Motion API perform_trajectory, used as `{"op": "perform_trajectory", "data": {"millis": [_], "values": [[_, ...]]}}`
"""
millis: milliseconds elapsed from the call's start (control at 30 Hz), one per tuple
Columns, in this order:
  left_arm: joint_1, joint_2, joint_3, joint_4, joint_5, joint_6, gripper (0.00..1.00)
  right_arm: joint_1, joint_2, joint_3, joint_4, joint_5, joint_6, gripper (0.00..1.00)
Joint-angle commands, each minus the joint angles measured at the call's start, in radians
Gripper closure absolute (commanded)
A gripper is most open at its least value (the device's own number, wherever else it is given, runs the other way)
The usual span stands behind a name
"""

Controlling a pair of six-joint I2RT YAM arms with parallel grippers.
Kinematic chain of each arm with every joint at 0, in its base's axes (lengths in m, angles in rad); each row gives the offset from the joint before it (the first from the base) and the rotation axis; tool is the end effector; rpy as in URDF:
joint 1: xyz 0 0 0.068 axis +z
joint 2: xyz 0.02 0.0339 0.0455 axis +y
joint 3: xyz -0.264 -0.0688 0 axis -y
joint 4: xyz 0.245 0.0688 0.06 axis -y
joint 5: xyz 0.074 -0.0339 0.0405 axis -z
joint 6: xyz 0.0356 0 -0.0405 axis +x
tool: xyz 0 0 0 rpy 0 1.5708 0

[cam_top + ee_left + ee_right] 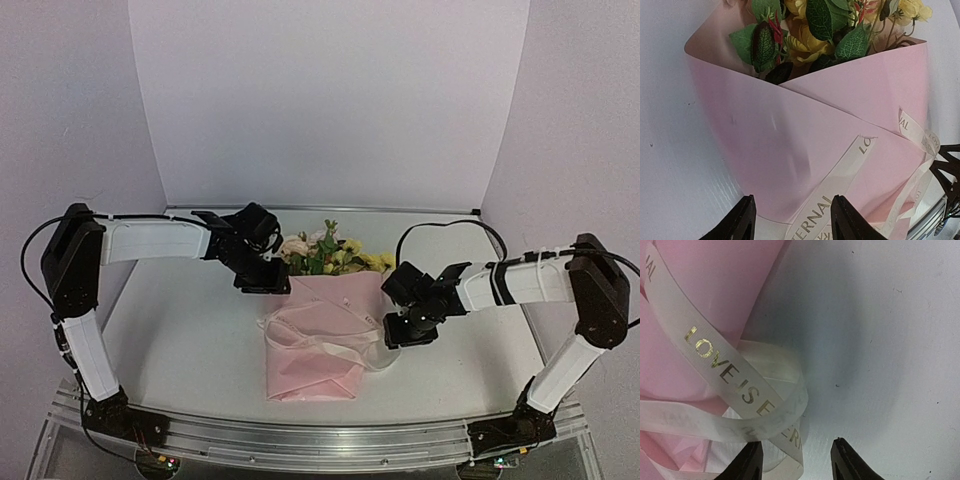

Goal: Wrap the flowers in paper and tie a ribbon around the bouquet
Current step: Cross the left side of the ribbon with the folded bouquet.

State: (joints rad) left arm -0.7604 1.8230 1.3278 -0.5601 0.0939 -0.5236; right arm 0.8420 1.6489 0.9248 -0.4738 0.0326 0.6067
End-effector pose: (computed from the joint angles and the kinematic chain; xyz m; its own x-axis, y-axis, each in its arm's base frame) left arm 0.2759 -0.2670 0.2103 -0.9058 0.1746 -0.3861 0.3080 0.8970 -0.3171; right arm 0.2032 0.2259 0.1573 -0.9301 -0.1862 -0.3166 -0.2524 0.9502 0.1828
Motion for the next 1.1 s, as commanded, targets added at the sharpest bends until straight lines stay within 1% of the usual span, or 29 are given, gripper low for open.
{"op": "perform_trajectory", "data": {"millis": [0,33,100,233,333,400,500,667,867,1067], "values": [[-0.016,0.03,0.072,-0.041,0.002,0.043,0.48,-0.002,0.006,-0.009,0.04,0.0,0.033,0.57],[-0.019,0.035,0.076,-0.043,0.001,0.043,0.5,-0.003,0.01,-0.006,0.04,-0.001,0.037,0.59],[-0.022,0.043,0.08,-0.045,-0.002,0.04,0.58,-0.003,0.009,0.002,0.039,-0.006,0.048,0.65],[-0.023,0.037,0.077,-0.04,-0.013,0.031,0.78,-0.002,-0.009,0.023,0.017,-0.014,0.062,0.77],[-0.023,0.039,0.078,-0.037,-0.017,0.028,0.9,-0.003,-0.019,0.044,-0.026,-0.014,0.069,0.87],[-0.023,0.043,0.082,-0.034,-0.022,0.025,0.94,-0.002,-0.027,0.049,-0.05,-0.015,0.081,0.92],[-0.023,0.036,0.081,-0.026,-0.042,0.013,1.0,-0.002,-0.042,0.048,-0.09,-0.024,0.114,0.96],[-0.015,0.017,0.077,0.011,-0.084,-0.028,1.0,-0.001,-0.076,0.023,-0.139,-0.05,0.184,0.98],[0.02,-0.005,0.056,0.066,-0.084,-0.076,1.0,0.029,-0.121,-0.006,-0.17,-0.049,0.248,0.98],[0.055,-0.021,0.041,0.09,-0.064,-0.082,1.0,0.07,-0.15,-0.037,-0.196,-0.008,0.336,1.0]]}}
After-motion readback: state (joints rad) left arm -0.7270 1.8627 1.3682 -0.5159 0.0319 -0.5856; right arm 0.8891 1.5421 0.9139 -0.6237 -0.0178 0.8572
